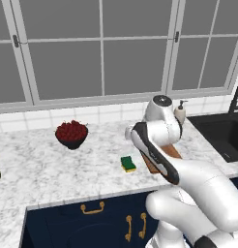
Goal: Pick up the sponge from the counter and clean the cutting board by briefly scrubbing or pressing down on the cutting board. Once finished, release the sponge.
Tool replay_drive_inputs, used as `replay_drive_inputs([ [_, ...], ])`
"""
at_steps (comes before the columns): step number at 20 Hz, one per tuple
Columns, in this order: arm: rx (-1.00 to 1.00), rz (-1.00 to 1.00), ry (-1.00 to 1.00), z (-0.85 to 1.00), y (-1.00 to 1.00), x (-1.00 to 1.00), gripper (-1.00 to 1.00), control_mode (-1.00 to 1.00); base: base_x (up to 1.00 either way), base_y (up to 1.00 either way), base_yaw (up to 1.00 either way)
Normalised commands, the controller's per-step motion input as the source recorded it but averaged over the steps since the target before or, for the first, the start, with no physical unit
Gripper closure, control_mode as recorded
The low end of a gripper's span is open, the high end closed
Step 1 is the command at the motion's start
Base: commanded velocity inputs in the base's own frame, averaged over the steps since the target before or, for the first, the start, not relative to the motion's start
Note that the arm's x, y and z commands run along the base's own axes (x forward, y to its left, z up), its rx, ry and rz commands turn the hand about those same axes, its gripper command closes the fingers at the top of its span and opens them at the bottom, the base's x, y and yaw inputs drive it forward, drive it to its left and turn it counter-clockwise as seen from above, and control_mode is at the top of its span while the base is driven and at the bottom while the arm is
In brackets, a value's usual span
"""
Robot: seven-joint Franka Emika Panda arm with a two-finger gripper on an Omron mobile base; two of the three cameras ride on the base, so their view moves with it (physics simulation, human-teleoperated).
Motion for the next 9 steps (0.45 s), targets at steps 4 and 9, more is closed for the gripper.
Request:
replay_drive_inputs([
  [4, 0.07, 0.03, -0.26, 0.56, -0.46, -1.00, -1.00, -1.00, 0.00, 0.00, 0.00],
  [9, 0.10, 0.00, -0.22, 0.66, -0.45, -0.70, -1.00, -1.00, 0.00, 0.00, 0.00],
])
